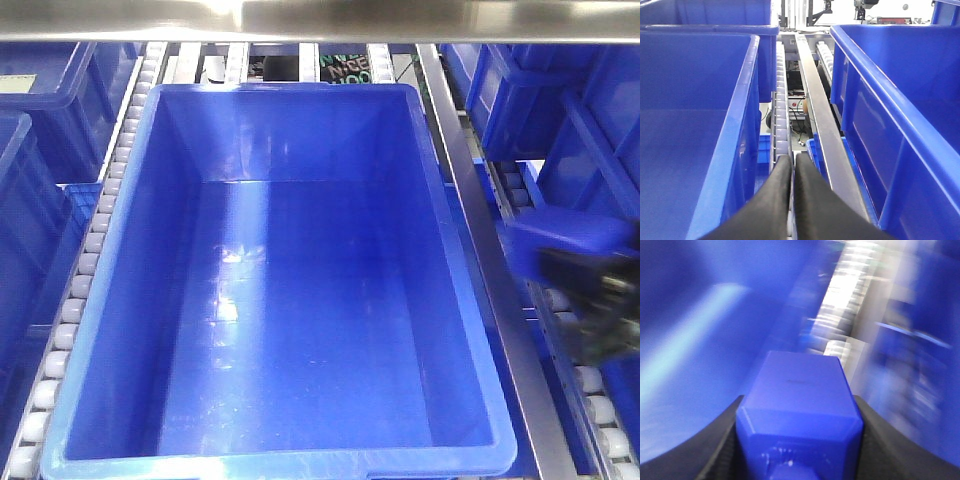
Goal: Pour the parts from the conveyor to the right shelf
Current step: 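Move the right gripper with the part over the empty blue bin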
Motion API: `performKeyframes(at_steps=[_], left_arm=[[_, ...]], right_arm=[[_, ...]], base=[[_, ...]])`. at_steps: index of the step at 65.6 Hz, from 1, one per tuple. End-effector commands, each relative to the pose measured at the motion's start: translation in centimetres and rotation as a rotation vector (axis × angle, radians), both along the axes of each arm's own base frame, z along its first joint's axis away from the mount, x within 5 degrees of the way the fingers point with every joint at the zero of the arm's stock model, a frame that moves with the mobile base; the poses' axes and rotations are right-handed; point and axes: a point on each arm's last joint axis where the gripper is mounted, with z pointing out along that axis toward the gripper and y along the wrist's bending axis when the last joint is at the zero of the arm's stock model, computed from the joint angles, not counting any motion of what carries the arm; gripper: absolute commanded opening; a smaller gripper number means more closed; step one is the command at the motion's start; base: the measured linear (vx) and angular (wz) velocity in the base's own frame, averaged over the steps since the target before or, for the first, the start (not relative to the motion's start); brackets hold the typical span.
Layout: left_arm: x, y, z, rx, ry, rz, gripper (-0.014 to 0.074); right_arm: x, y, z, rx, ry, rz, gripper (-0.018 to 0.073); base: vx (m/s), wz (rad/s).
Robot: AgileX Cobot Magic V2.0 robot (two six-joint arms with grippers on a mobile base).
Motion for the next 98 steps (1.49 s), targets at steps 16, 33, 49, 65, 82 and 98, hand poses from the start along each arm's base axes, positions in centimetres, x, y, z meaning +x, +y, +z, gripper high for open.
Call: performKeyframes(at_steps=[16,33,49,65,82,98], left_arm=[[0.1,0.0,1.3,-0.017,-0.083,-0.006,-0.0006],[0.1,0.0,1.3,-0.017,-0.083,-0.006,-0.0006],[0.1,0.0,1.3,-0.017,-0.083,-0.006,-0.0006],[0.1,0.0,1.3,-0.017,-0.083,-0.006,-0.0006],[0.1,0.0,1.3,-0.017,-0.083,-0.006,-0.0006],[0.1,0.0,1.3,-0.017,-0.083,-0.006,-0.0006]], right_arm=[[5.7,6.1,0.5,0.039,0.09,0.137,-0.0001],[10.2,11.5,-1.6,0.054,0.242,0.18,-0.0001],[14.5,14.7,-4.3,0.055,0.369,0.161,-0.0001],[17.6,16.7,-7.1,0.035,0.44,0.145,-0.0001],[18.6,16.5,-10.1,-0.109,0.496,0.137,-0.0001],[18.5,16.1,-12.0,-0.224,0.567,0.14,-0.0001]], base=[[0.0,0.0],[0.0,0.0],[0.0,0.0],[0.0,0.0],[0.0,0.0],[0.0,0.0]])
